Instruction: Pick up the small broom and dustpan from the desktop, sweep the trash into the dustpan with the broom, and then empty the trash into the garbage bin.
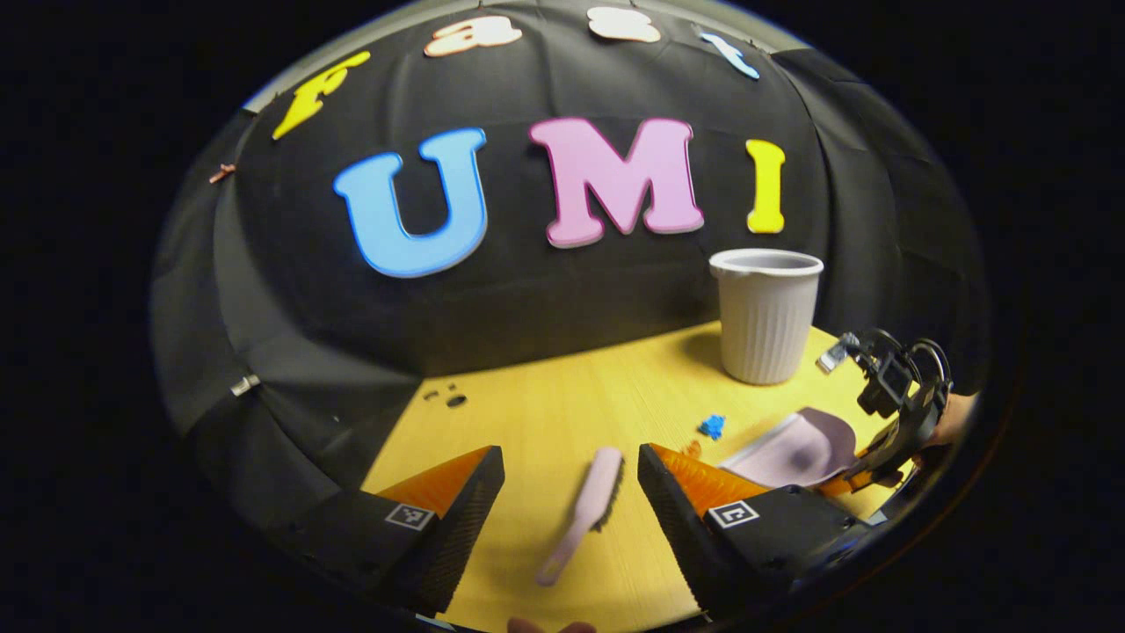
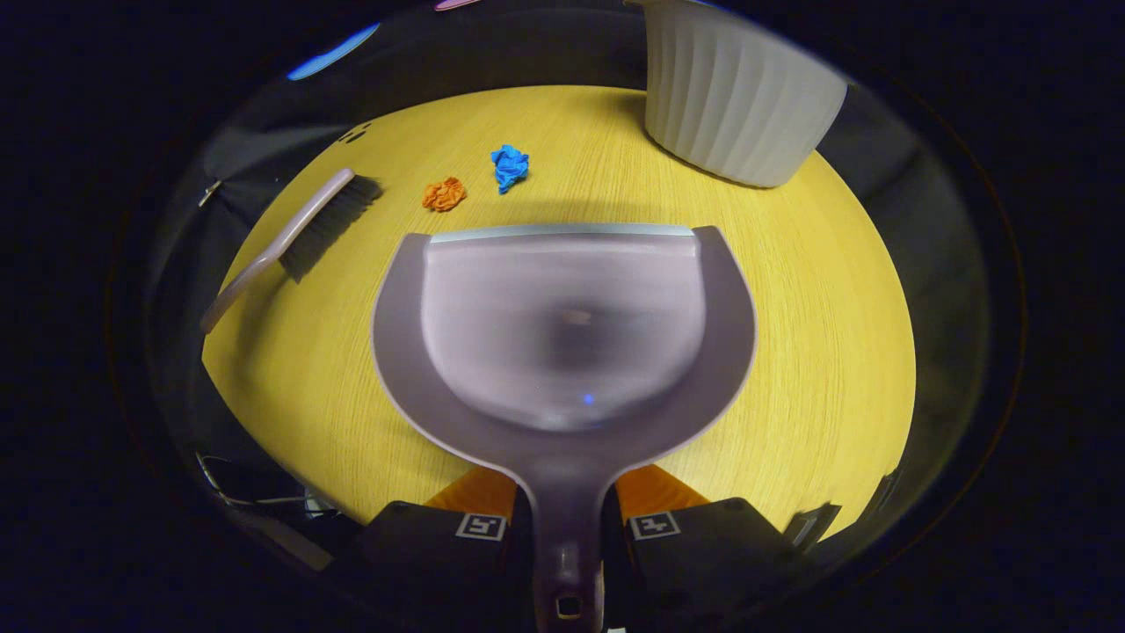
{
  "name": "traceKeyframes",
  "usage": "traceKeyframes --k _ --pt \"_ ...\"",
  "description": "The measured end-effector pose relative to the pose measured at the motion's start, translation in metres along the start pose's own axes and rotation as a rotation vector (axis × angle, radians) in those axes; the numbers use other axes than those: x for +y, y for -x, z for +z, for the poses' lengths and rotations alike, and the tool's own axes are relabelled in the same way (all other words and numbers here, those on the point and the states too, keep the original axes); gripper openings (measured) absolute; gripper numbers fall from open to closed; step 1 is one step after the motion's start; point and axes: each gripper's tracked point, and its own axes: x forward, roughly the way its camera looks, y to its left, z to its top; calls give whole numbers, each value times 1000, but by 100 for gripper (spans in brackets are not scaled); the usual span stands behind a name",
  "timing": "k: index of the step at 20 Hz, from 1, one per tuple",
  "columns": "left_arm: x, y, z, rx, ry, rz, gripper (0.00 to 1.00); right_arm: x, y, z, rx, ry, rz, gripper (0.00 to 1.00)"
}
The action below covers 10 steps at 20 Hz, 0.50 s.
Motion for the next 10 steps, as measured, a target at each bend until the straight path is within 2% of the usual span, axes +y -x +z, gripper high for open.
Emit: traceKeyframes --k 2,6,10 --pt "0 -13 -26 110 2 -17 97 0 14 -1 -21 46 16 36" --pt "-11 -45 -85 335 0 -110 96 -4 39 -6 -36 114 26 36" --pt "-8 -75 -118 442 -31 -106 93 -7 61 -13 -42 126 35 36"
